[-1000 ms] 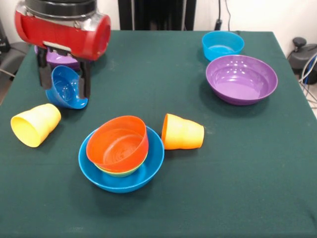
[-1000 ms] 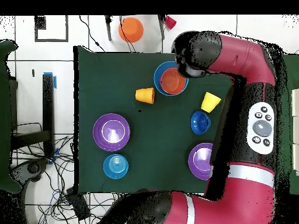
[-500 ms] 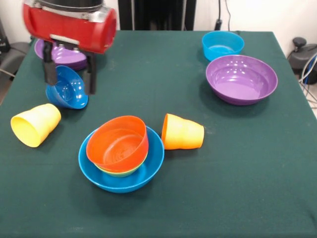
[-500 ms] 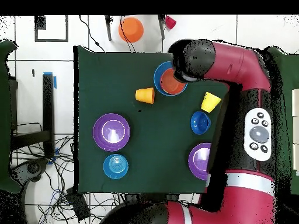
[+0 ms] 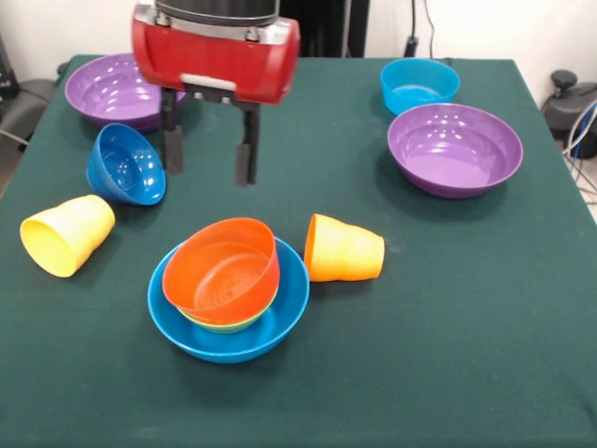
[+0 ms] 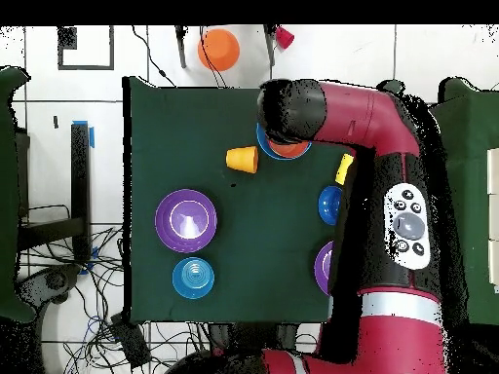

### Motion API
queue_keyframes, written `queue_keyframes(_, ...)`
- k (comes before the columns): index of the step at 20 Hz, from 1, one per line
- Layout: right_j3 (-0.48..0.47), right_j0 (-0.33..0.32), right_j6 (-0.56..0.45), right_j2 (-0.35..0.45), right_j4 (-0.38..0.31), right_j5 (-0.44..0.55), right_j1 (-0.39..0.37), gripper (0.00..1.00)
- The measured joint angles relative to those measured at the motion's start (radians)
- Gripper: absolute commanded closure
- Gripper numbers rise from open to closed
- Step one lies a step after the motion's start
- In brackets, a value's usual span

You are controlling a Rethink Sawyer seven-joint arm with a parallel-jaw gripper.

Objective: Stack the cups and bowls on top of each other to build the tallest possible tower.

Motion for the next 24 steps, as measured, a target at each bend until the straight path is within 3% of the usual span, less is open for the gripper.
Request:
queue_keyframes(6, 0.078, -0.024, 0.0, 0.048, 0.0, -0.038, -0.017, 0.0)
queue_keyframes(12, 0.176, -0.027, 0.0, 0.058, -0.001, -0.142, -0.04, 0.0)
queue_keyframes(24, 0.188, -0.001, 0.0, 0.061, 0.004, -0.162, -0.04, 0.0)
